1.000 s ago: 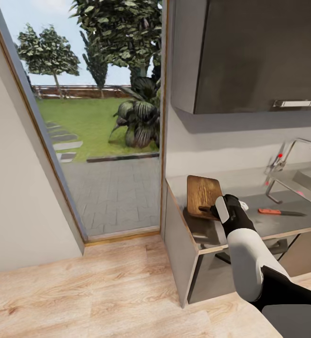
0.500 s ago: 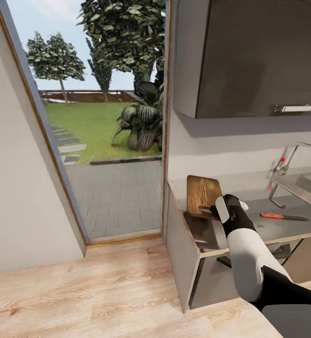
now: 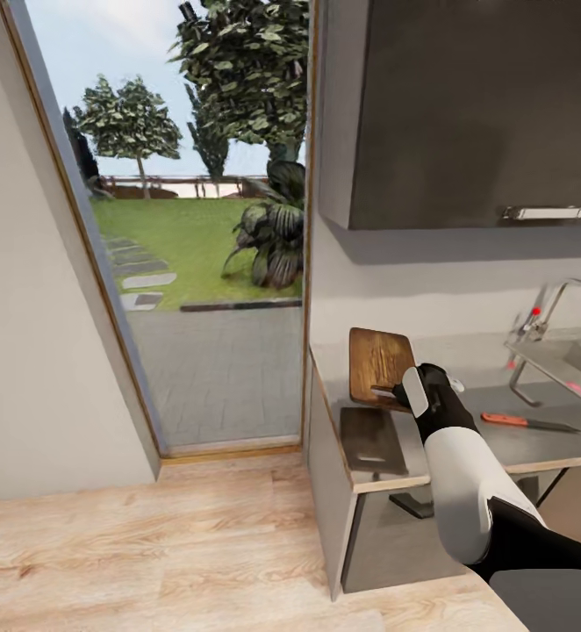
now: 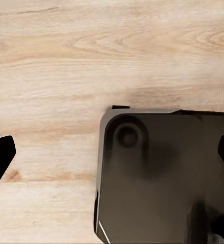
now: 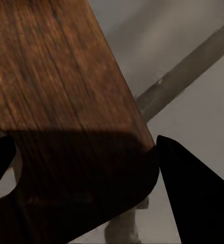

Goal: In the kitchen, take the Vidalia onion out of the sink, dice it on the chopping board with the paring knife, put the diced onion into the bowl on the countertop, then place both the paring knife and the chopping board into the sink.

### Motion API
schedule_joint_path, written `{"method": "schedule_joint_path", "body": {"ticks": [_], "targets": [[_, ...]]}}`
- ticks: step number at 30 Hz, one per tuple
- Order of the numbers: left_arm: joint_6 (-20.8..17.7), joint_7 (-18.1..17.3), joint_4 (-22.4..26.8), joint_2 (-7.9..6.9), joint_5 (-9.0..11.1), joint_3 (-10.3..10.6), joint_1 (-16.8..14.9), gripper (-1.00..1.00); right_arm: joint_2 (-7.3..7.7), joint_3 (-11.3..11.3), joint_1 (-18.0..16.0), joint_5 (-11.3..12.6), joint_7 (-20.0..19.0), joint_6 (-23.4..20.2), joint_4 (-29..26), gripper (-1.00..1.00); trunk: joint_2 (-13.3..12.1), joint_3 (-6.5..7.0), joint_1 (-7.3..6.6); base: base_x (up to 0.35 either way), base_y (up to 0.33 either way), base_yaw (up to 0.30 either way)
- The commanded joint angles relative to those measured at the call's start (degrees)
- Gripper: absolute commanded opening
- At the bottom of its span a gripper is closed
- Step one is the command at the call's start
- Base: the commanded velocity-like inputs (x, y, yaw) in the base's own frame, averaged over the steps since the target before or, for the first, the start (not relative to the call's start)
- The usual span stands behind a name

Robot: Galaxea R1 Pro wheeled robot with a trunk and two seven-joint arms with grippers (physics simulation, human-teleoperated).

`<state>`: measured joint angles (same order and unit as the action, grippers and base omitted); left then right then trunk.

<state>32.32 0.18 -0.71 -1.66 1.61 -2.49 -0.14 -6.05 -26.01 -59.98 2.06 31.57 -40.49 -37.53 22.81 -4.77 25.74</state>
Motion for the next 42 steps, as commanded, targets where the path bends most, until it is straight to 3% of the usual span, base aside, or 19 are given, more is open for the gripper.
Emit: {"method": "schedule_joint_path", "body": {"ticks": [1,13,18,21,25,29,31,37,40,42], "targets": [[0.59,-0.05,-0.02,0.05,0.08,-0.20,-0.04,1.00,-0.04,-0.18,-0.05,0.31,0.16,-0.12,-0.09,-1.00,0.11,-0.04,0.05,0.102,-0.195,0.117],[2.37,0.03,0.65,0.77,-0.02,-0.23,-0.04,1.00,0.21,-0.18,-0.05,0.31,0.07,-0.12,-0.09,-1.00,0.11,0.37,0.05,0.030,-0.043,0.062],[4.05,0.08,3.55,0.66,-0.04,-0.42,-0.04,1.00,0.19,-0.18,-0.05,0.31,0.07,-0.12,-0.09,-1.00,0.11,0.38,0.05,0.001,-0.001,0.003],[3.28,0.14,7.70,0.74,-0.03,-0.42,-0.04,1.00,0.23,-0.18,-0.05,0.31,0.07,-0.12,-0.09,-1.00,0.11,0.38,0.05,0.000,0.000,0.000],[-2.90,0.17,15.36,0.82,-0.03,-0.27,-0.04,1.00,0.24,-0.18,-0.05,0.31,0.07,-0.12,-0.09,-1.00,0.11,0.38,0.05,0.000,0.000,0.000],[-9.89,0.17,30.65,0.95,-0.03,0.01,0.39,1.00,0.25,-0.18,-0.05,0.31,0.07,-0.12,-0.09,-1.00,0.11,0.38,0.05,0.000,0.000,0.000],[-13.86,0.13,40.95,0.97,-0.04,0.07,4.41,1.00,0.25,-0.18,-0.05,0.31,0.07,-0.12,-0.09,-1.00,0.11,0.38,0.05,0.000,0.000,0.000],[-17.01,0.02,58.47,0.83,-0.14,0.11,17.85,1.00,0.25,-0.18,-0.05,0.31,0.07,-0.12,-0.09,-1.00,0.11,0.38,0.05,0.000,0.000,0.000],[-17.17,-0.05,62.56,0.62,-0.06,0.12,21.76,1.00,0.25,-0.18,-0.05,0.31,0.07,-0.12,-0.09,-1.00,0.11,0.38,0.05,0.000,0.000,0.000],[-17.19,-0.09,62.87,0.57,0.04,0.12,22.74,1.00,0.25,-0.18,-0.05,0.31,0.07,-0.12,-0.09,-1.00,0.11,0.38,0.05,0.000,0.000,0.000]]}}
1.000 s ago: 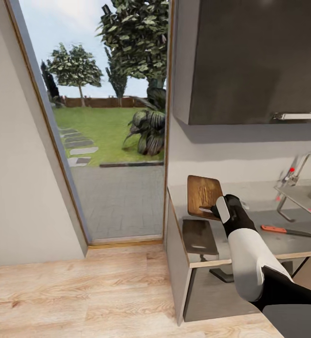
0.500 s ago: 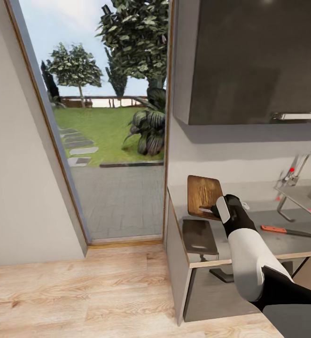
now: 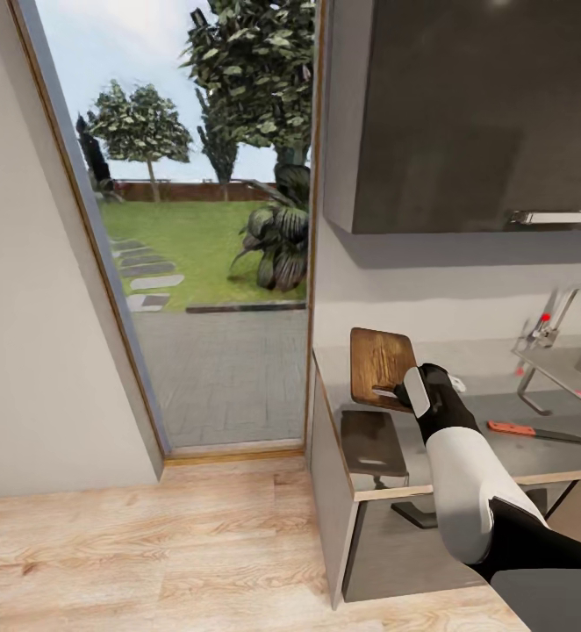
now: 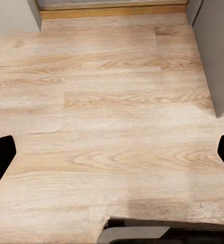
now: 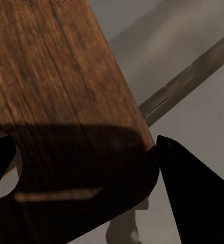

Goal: In the kitchen, take the Vidalia onion out of the sink, dice it on the chopping board with the paring knife, put the diced onion into the bowl on the countertop, then place both the paring knife and the chopping board into the sink.

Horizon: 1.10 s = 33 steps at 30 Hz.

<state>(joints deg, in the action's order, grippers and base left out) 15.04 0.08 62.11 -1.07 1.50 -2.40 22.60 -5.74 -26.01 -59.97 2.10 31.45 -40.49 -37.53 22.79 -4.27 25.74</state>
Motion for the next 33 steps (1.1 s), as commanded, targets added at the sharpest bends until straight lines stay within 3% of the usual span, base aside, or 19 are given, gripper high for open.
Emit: {"method": "schedule_joint_path", "body": {"ticks": [1,9,17,25,33], "targets": [[0.12,-0.02,-0.19,-0.04,0.22,0.01,0.38,1.00,-0.06,-0.18,-0.06,0.28,0.19,-0.12,-0.09,-1.00,0.12,-0.12,0.04,0.000,0.000,0.000],[1.21,-0.29,-4.16,-0.04,0.41,-0.05,0.99,1.00,-0.06,-0.18,-0.06,0.28,0.19,-0.12,-0.09,-1.00,0.12,-0.12,0.04,0.016,-0.008,0.000],[8.09,-0.12,-8.70,0.17,0.36,0.02,1.04,1.00,-0.06,-0.18,-0.06,0.28,0.17,-0.12,-0.09,-1.00,0.12,-0.12,0.04,0.202,-0.150,0.000],[9.02,-0.16,-9.57,0.22,0.35,0.03,1.04,1.00,-0.04,-0.18,-0.06,0.28,0.11,-0.12,-0.09,-1.00,0.12,-0.12,0.04,0.225,-0.211,0.000],[9.09,-0.25,-10.30,0.34,0.35,0.03,1.04,1.00,0.03,-0.12,-0.06,0.23,-0.90,-0.20,-0.09,-1.00,0.12,-0.12,0.04,-0.050,-0.294,0.000]]}}
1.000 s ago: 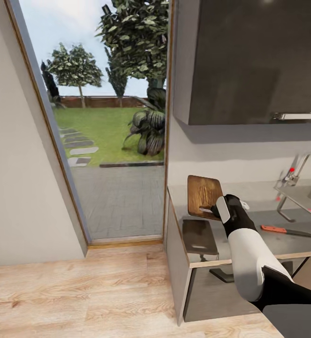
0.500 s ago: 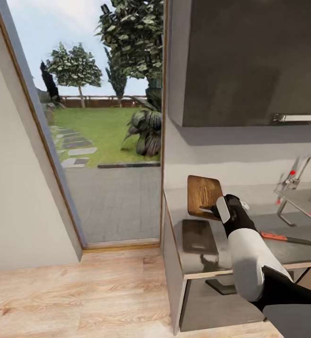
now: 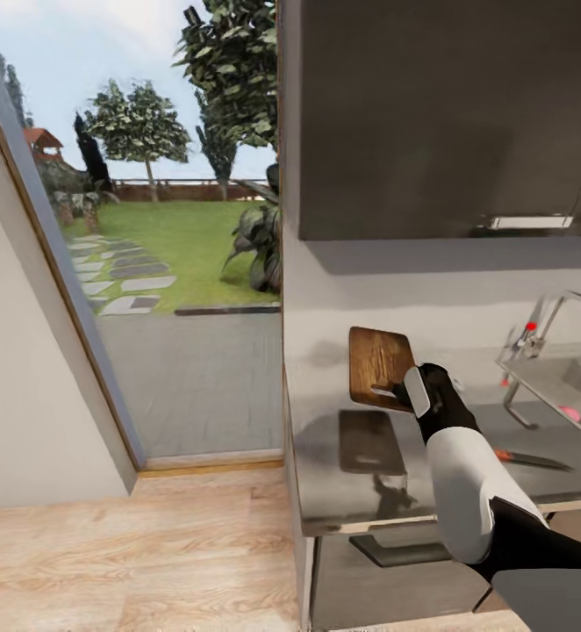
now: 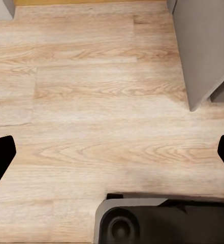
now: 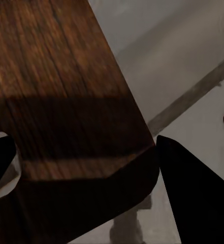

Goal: In the kitchen, take the Vidalia onion out of the sink, dice it on the chopping board with the paring knife, put the diced onion into the bowl on the countertop, then place both the paring knife and the chopping board into the sink.

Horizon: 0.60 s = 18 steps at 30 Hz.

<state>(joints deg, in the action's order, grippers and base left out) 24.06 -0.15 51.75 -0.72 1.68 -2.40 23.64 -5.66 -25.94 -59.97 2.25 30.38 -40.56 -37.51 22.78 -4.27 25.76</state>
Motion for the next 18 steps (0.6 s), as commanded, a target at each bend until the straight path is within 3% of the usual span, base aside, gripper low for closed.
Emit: {"method": "schedule_joint_path", "body": {"ticks": [1,18], "targets": [[0.07,-0.02,0.02,-0.01,0.17,0.05,0.01,1.00,0.01,-0.18,-0.06,0.07,-0.39,-0.13,-0.11,-1.00,0.14,-0.12,0.02,-0.165,-0.298,0.000],[-0.05,0.27,-2.00,0.10,0.12,-0.08,0.01,1.00,0.15,-0.10,-0.06,-0.19,-4.43,-0.29,-0.19,-1.00,0.14,-0.12,0.02,-0.166,-0.298,0.000]]}}
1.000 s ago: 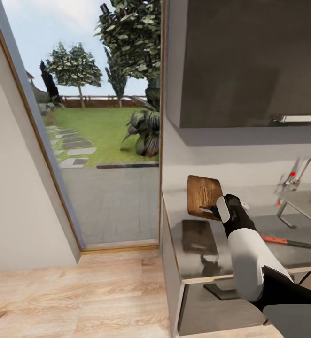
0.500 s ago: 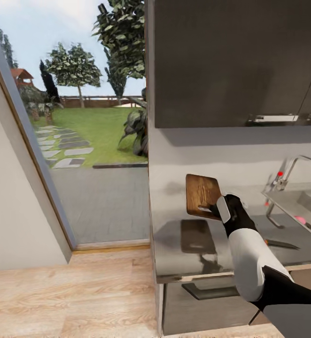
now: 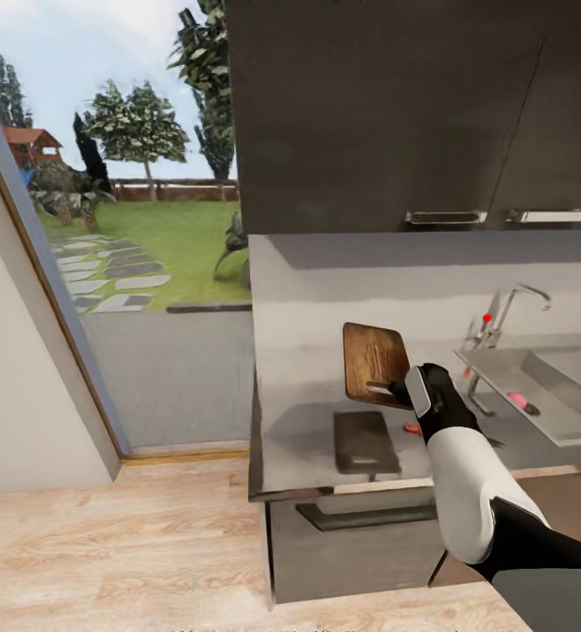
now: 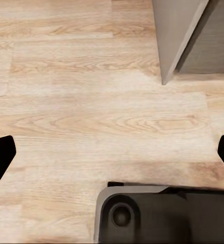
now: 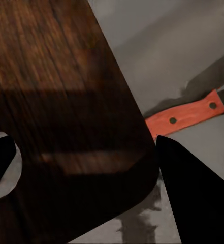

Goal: In the kitchen, take the Vidalia onion out of the sink, dice it on the chopping board with the paring knife, put the diced onion into the bowl on the countertop, then place both the paring knife and the chopping board into the sink.

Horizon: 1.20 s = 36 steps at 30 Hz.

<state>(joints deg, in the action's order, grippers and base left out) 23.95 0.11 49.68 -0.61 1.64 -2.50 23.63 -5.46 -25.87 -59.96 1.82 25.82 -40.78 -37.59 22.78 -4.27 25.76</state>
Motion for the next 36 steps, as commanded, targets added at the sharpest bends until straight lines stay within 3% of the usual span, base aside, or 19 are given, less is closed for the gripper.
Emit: {"method": "schedule_joint_path", "body": {"ticks": [1,21,36], "targets": [[0.06,0.02,-0.07,-0.01,0.15,0.01,0.01,1.00,-0.05,-0.16,-0.07,0.23,0.06,-0.07,-0.11,-1.00,0.14,-0.11,0.03,-0.090,-0.302,0.000],[0.04,-0.02,-1.95,0.15,-0.12,-0.05,0.00,1.00,-0.07,-0.07,-0.07,0.22,-0.24,-0.61,-0.12,-1.00,0.14,-0.11,0.03,-0.006,-0.305,0.000],[0.10,-0.01,-2.45,0.17,-0.22,-0.05,0.01,1.00,-0.12,-0.06,-0.07,0.24,-0.24,-0.61,-0.03,-1.00,0.14,-0.11,0.03,0.098,-0.305,0.007]]}}
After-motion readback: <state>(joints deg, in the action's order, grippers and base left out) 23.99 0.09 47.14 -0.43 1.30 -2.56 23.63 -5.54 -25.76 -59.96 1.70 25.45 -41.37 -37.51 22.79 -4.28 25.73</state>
